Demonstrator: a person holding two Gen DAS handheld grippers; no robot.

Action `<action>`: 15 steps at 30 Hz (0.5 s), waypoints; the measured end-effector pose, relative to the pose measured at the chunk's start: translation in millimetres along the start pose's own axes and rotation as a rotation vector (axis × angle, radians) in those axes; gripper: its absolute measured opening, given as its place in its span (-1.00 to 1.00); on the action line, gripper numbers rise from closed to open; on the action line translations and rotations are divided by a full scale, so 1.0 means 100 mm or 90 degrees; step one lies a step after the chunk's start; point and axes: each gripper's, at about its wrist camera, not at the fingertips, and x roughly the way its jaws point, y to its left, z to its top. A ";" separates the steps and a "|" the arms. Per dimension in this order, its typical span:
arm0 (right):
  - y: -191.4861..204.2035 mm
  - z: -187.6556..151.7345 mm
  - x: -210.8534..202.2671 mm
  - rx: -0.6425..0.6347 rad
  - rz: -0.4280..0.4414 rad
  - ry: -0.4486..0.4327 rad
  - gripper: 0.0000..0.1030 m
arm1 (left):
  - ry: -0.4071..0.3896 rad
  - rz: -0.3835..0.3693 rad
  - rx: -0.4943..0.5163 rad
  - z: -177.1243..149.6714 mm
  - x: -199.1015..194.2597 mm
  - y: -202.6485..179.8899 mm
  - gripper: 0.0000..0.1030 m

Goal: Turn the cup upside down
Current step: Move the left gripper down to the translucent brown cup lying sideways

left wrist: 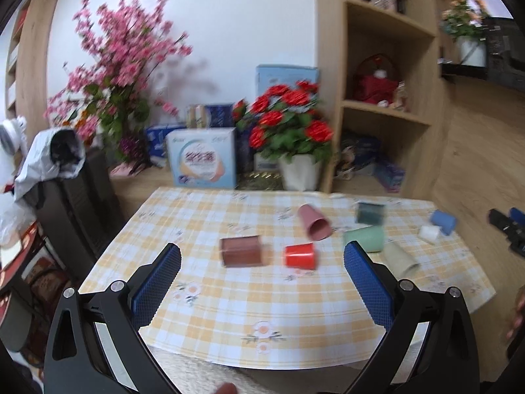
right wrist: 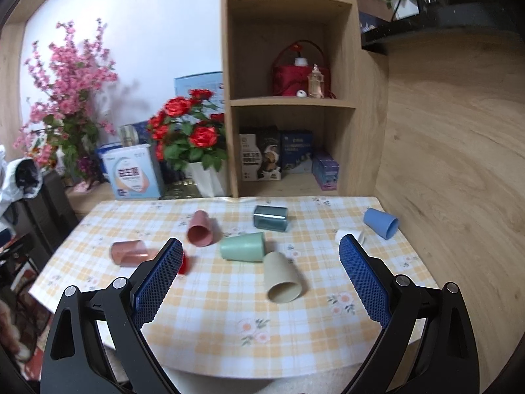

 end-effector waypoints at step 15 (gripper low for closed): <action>0.10 -0.26 1.30 0.022 0.019 0.137 0.81 | 0.240 0.034 -0.171 -0.14 1.58 0.83 0.88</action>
